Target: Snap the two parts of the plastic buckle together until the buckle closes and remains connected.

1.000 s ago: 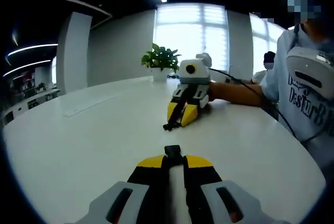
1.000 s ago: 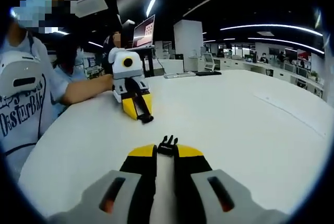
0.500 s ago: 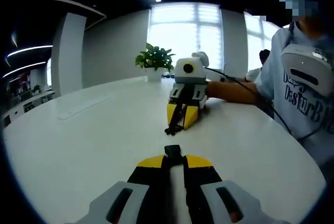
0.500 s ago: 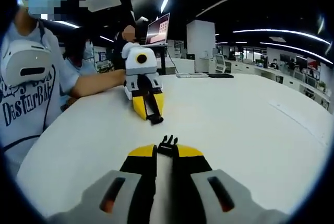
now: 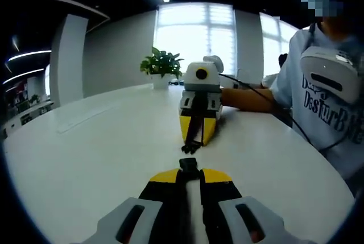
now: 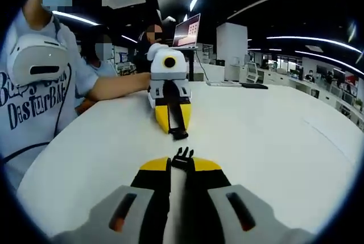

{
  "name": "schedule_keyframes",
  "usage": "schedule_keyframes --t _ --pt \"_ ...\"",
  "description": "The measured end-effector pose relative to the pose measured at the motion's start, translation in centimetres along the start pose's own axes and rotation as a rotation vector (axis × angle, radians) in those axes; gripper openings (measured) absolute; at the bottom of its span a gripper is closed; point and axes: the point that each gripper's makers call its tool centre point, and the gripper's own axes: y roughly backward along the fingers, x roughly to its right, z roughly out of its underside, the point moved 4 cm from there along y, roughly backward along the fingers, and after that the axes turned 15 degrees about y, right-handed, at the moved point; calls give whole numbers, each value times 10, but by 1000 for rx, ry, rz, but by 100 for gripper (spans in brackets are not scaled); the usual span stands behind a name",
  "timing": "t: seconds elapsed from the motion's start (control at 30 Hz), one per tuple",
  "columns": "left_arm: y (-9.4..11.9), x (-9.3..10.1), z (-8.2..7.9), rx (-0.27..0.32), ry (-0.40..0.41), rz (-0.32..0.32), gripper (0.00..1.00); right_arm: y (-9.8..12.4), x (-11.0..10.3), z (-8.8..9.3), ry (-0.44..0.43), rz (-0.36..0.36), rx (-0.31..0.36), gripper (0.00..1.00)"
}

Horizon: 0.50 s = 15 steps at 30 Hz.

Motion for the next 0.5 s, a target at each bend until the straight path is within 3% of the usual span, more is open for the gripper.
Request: schedule_keyframes --t 0.5 --pt "-2 7 1 -16 -6 52 11 -7 -6 -5 33 -41 18 13"
